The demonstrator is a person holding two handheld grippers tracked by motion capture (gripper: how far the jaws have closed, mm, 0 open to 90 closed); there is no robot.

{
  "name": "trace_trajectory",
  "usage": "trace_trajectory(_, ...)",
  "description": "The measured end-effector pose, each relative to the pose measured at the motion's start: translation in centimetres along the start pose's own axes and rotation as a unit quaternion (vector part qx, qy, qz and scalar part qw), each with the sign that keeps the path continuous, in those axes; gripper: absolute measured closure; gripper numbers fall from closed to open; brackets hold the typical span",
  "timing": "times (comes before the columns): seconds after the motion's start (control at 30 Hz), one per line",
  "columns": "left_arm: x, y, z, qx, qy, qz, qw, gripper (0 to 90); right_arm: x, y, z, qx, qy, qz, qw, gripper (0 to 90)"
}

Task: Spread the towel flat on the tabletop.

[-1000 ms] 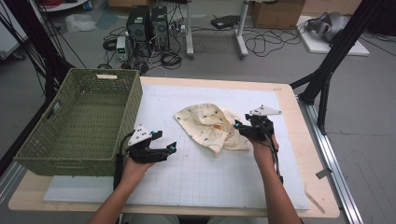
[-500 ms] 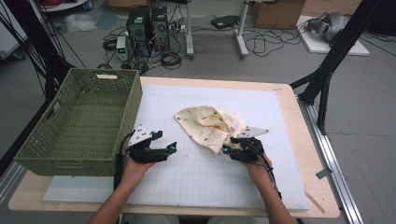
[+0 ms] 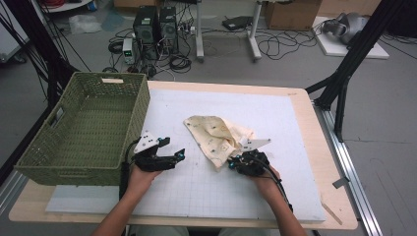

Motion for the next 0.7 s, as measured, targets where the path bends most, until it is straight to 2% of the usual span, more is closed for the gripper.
trace_trajectory(0.1, 0.0, 0.0, -0.1, -0.001, 0.001, 0.001, 1.0, 24.2, 0.6, 0.0, -1.8, -0.012, 0.043, -0.009, 0.999, 82.0)
trace_trajectory(0.2, 0.0, 0.0, -0.1, -0.001, 0.002, 0.0, 1.0, 24.2, 1.0, 0.2, -3.3, -0.017, 0.073, -0.009, 0.9972, 80.5)
trace_trajectory(0.3, 0.0, 0.0, -0.1, -0.001, 0.003, -0.001, 1.0, 24.3, 1.0, 0.5, -4.4, -0.026, 0.085, -0.006, 0.996, 79.5)
trace_trajectory(0.33, 0.0, 0.0, -0.1, 0.0, 0.003, -0.001, 1.0, 24.4, 1.0, 0.6, -4.5, -0.027, 0.085, -0.004, 0.996, 77.4)
trace_trajectory(0.37, 0.0, 0.0, -0.1, 0.0, 0.004, -0.001, 1.0, 24.4, 0.6, 0.8, -4.6, -0.023, 0.087, 0.011, 0.9959, 71.5)
trace_trajectory(0.4, 0.0, 0.0, -0.1, 0.0, 0.004, -0.002, 1.0, 24.4, 0.6, 0.8, -4.6, -0.023, 0.087, 0.011, 0.9959, 71.5)
trace_trajectory(0.47, 0.0, 0.0, -0.1, 0.0, 0.004, -0.002, 1.0, 24.5, -0.2, 1.2, -4.4, -0.02, 0.074, 0.031, 0.9966, 64.3)
trace_trajectory(0.57, 0.1, -0.1, -0.1, 0.001, 0.004, -0.005, 1.0, 24.5, -2.1, 2.1, -3.6, -0.016, 0.04, 0.074, 0.9964, 60.2)
trace_trajectory(0.67, 0.1, -0.1, 0.0, 0.002, 0.002, -0.005, 1.0, 24.4, -3.3, 3.0, -2.5, -0.025, -0.02, 0.084, 0.9959, 56.0)
trace_trajectory(0.7, 0.1, -0.1, 0.0, 0.002, 0.002, -0.006, 1.0, 24.5, -3.2, 3.4, -1.9, -0.033, -0.05, 0.077, 0.9952, 50.4)
Point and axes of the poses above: each handheld gripper's, and its own axes: x roughly forward along the jaws, y roughly out of its top, z roughly to its right, the point moved 7 cm from there along x, roughly forward along the jaws, and after that the axes turned 13 degrees about y, right-handed, at the moved point
